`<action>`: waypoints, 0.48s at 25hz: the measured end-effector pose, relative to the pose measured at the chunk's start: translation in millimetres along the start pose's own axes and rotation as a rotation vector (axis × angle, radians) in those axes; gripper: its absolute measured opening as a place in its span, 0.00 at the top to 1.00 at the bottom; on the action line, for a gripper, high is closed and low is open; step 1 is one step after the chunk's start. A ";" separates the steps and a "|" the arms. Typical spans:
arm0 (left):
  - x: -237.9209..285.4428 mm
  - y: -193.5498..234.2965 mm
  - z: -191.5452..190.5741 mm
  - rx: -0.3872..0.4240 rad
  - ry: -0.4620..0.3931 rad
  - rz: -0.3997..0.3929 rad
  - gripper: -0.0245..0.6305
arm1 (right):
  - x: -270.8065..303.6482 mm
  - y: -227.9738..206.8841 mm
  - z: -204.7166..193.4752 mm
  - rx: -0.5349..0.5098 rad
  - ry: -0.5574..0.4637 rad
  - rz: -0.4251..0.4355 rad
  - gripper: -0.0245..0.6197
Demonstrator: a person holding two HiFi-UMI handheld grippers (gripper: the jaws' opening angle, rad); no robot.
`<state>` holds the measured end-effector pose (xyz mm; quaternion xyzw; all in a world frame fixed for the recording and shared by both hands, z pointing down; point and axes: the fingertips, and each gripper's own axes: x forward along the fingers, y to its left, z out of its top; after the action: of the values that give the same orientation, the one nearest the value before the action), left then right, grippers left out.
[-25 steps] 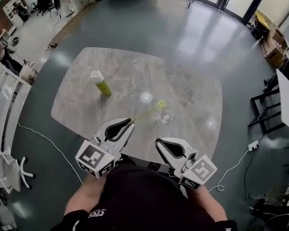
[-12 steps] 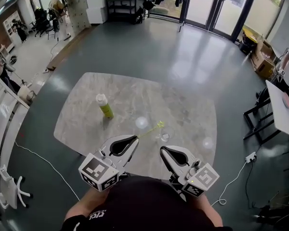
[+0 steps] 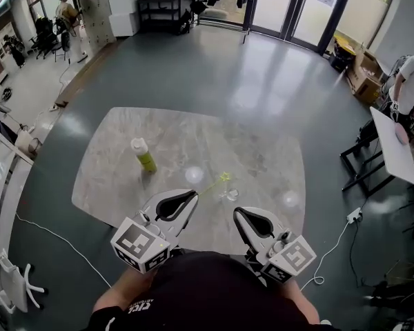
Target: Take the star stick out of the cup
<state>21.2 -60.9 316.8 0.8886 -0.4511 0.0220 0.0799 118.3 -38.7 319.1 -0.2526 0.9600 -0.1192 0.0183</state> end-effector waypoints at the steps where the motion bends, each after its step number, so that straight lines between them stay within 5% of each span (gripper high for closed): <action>1: 0.8 0.3 -0.3 0.003 0.000 -0.006 0.94 | -0.7 -2.8 0.6 0.003 -0.005 -0.014 0.95; 12: -4.1 12.7 -8.7 -0.022 0.016 0.000 0.94 | 10.2 -9.6 -1.6 0.028 -0.012 -0.035 0.95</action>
<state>8.8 -63.6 326.5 0.8874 -0.4508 0.0241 0.0935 113.8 -51.5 323.2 -0.2698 0.9536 -0.1311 0.0257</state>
